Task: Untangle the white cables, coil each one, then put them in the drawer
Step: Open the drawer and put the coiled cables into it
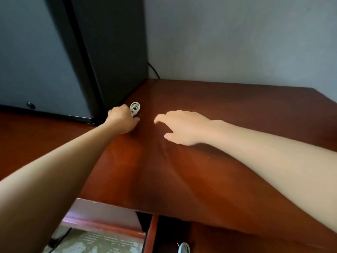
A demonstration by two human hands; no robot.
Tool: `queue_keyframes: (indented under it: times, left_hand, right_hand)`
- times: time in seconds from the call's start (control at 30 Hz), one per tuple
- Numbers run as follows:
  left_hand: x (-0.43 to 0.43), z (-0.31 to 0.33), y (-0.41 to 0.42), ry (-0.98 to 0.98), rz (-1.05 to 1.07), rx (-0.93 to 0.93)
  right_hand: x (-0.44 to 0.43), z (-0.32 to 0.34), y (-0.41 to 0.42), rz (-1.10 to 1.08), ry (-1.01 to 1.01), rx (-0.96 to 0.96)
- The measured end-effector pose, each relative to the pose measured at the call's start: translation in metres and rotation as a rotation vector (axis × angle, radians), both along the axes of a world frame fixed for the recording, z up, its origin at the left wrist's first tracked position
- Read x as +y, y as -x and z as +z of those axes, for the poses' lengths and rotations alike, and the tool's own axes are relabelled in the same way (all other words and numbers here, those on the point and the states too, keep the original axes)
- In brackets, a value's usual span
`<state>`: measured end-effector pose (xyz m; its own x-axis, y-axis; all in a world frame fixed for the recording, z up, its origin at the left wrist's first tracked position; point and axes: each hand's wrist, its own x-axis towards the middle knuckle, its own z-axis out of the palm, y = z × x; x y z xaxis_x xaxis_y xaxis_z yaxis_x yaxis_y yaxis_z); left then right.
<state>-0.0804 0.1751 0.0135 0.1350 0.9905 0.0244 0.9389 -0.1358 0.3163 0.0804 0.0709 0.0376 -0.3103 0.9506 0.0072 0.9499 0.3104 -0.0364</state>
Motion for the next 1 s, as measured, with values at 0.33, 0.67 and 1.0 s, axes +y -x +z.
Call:
queue_keyframes:
  times: [0.33, 0.67, 1.0]
  left_hand:
    - [0.001, -0.006, 0.003, -0.09, 0.03, -0.307]
    - [-0.099, 0.006, -0.027, -0.264, -0.321, -0.436]
    - [-0.221, 0.011, -0.057, -0.103, -0.697, -0.341]
  right_hand:
    - [0.03, -0.006, 0.007, -0.086, 0.085, 0.219]
    - [-0.001, -0.012, -0.005, -0.51, 0.063, 1.074]
    - [-0.131, -0.009, -0.053, -0.507, -0.136, 0.833]
